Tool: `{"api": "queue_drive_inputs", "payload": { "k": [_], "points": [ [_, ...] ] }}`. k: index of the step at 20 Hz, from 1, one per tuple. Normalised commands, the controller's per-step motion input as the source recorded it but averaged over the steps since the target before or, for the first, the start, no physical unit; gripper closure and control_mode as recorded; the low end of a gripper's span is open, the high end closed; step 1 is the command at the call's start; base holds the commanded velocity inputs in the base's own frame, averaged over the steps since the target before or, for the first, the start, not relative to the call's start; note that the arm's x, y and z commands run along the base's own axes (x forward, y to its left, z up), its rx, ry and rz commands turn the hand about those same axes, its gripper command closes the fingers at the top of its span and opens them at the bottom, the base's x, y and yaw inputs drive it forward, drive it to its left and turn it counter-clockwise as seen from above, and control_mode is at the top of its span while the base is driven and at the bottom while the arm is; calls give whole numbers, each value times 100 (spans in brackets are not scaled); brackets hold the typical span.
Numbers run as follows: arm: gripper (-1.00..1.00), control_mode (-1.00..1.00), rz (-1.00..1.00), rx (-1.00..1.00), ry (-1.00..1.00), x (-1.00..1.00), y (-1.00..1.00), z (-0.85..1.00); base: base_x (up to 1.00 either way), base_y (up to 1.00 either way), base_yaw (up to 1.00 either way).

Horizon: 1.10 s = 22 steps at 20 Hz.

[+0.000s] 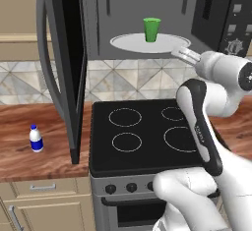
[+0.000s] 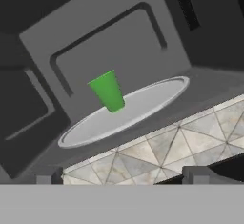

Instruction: Place the microwavable item in the microwave. Then, close the microwave door and press the start button.

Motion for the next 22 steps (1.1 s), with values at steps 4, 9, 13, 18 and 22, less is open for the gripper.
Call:
{"api": "queue_drive_inputs", "payload": {
  "k": [4,9,13,18,22],
  "points": [
    [-100,-100,0,-16,4,-23,0,-46,0,0,0],
    [-100,-100,-5,-31,-1,-46,2,-48,0,0,0],
    [-100,-100,-21,-38,-3,-65,4,0,0,0,0],
    [-100,-100,-20,-44,-1,-44,6,-2,0,0,0],
    [-100,-100,-12,-40,-1,-26,0,-14,0,0,0]
  ]
}}
